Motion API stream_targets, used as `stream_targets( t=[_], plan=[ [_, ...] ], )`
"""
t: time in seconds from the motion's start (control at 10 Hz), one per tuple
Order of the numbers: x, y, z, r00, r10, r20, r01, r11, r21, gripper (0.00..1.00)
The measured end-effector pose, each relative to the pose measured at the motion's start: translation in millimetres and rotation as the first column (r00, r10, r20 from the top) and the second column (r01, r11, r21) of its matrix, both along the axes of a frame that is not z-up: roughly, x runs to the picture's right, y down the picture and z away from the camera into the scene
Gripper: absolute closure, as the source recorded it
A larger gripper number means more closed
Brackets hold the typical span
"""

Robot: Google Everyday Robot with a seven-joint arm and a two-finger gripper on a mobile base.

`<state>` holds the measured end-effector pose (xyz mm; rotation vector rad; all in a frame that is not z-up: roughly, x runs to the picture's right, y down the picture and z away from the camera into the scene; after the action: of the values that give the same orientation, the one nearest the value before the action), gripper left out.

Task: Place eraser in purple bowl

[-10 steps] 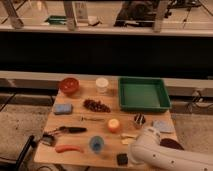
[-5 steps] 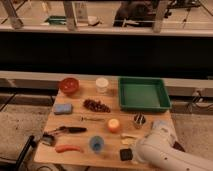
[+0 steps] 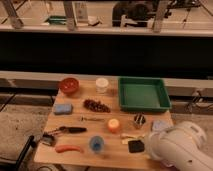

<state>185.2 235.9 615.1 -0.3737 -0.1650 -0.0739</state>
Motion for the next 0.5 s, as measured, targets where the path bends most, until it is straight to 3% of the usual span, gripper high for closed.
stream_targets(
  t=[0.5],
  plan=[
    [86.1,-4.5,18.8,0.989,0.105,-0.105,-0.103,0.9944,0.024,1.0]
  ],
)
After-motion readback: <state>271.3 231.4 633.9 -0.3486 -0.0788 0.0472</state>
